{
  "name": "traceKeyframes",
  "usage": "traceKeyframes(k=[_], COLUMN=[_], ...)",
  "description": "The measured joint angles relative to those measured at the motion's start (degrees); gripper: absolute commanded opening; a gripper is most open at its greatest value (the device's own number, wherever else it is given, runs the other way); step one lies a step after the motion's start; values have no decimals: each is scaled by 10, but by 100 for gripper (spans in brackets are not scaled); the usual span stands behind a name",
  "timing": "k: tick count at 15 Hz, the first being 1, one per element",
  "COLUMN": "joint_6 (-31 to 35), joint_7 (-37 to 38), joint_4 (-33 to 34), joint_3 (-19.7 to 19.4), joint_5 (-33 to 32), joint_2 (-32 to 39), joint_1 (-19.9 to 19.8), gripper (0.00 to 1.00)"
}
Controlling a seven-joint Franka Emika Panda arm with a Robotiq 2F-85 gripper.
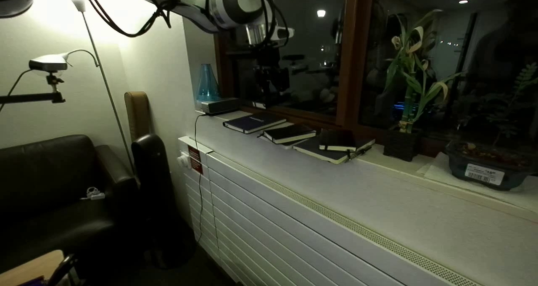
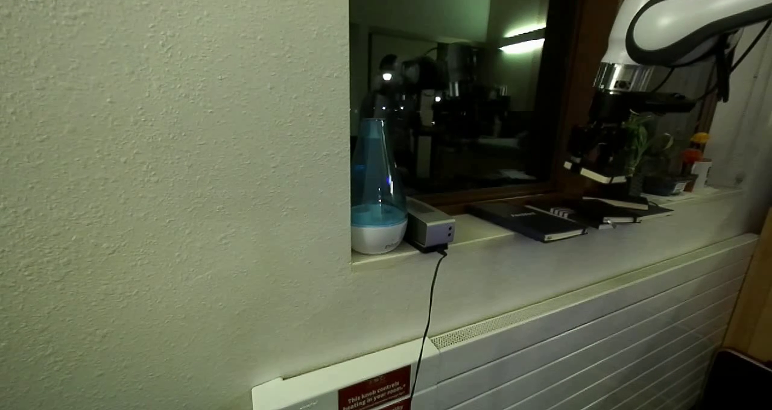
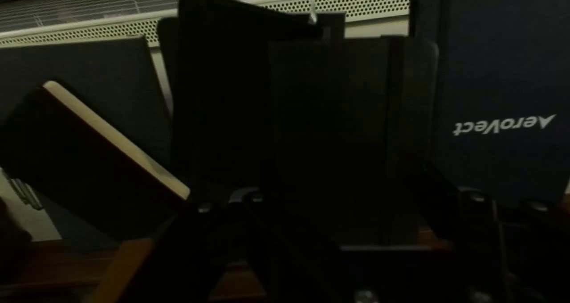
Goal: Move the top book on the left to the book on the right.
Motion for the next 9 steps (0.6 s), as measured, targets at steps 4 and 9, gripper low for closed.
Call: traceKeyframes(k=[4,9], joint_6=[-12,-25], joint_7=[7,8], joint_4=[-3,-26], joint_3=[-15,-27], joint_5=[0,0], joint_2=[0,0], joint_1=[-20,-29], gripper=[49,49])
